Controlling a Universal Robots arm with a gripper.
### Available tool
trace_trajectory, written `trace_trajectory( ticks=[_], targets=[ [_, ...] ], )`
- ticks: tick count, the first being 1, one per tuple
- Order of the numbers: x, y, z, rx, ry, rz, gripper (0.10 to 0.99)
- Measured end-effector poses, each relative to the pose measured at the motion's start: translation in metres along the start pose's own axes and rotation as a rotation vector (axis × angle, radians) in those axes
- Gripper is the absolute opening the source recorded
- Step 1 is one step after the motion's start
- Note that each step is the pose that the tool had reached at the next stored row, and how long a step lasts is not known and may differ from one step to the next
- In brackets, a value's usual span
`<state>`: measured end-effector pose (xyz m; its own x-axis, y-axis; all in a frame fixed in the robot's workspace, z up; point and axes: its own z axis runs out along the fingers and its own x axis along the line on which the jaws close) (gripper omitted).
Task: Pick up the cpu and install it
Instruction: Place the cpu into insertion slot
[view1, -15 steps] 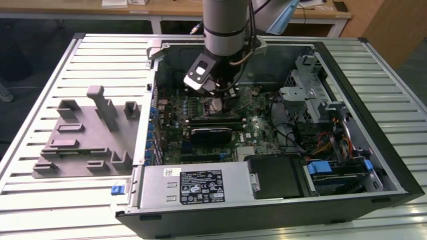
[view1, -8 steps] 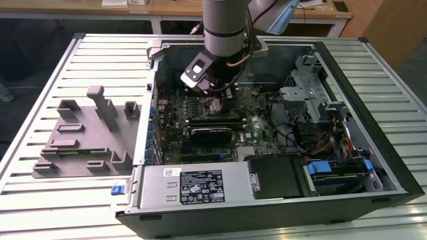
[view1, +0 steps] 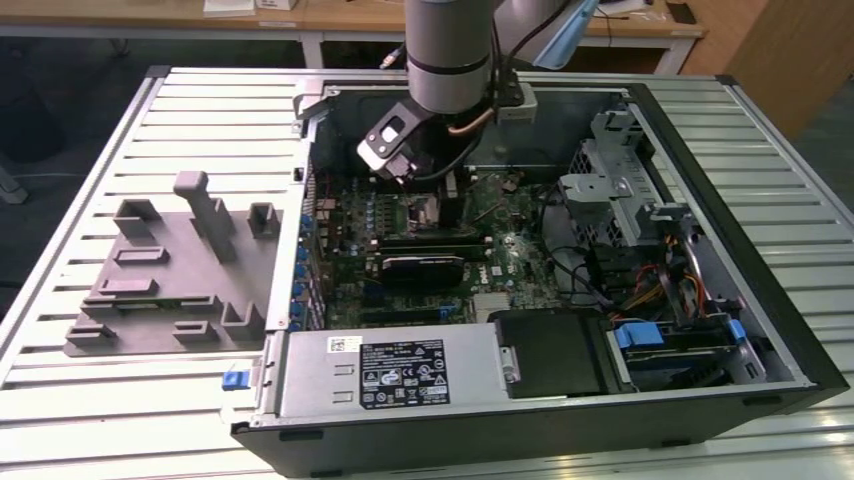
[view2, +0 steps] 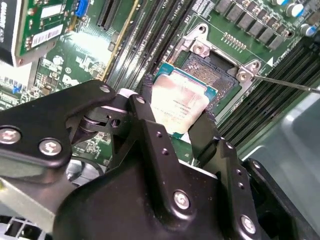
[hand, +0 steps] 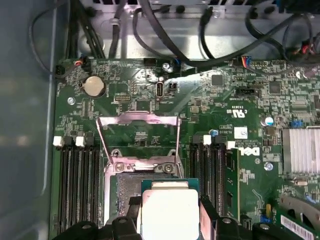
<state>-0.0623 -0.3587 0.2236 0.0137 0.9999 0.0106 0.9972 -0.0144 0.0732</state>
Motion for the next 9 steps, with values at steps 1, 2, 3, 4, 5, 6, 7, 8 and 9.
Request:
trace_trajectory(
  ticks=[1, 2, 3, 4, 5, 6, 7, 8, 9],
  targets=[
    [0.001, 0.0, 0.0002, 0.0, -0.0002, 0.003, 0.541],
    [0.0021, 0.0, 0.0004, 0.0, -0.0004, 0.005, 0.541],
    [0.0034, 0.0, 0.0006, 0.0, -0.0005, 0.006, 0.541],
    [0.0046, -0.0001, 0.0009, 0.0, -0.0008, 0.008, 0.541],
    [0.0054, -0.0001, 0.0015, 0.0, -0.0008, 0.01, 0.541],
    [0.0059, -0.0002, 0.0023, 0.0, -0.0008, 0.012, 0.541],
    [0.0062, -0.0003, 0.0032, 0.0, -0.0011, 0.014, 0.541],
    [0.0065, -0.0004, 0.0044, 0.0, -0.0014, 0.017, 0.541],
    [0.007, -0.0005, 0.0055, 0.0, -0.0015, 0.019, 0.541]
  ],
)
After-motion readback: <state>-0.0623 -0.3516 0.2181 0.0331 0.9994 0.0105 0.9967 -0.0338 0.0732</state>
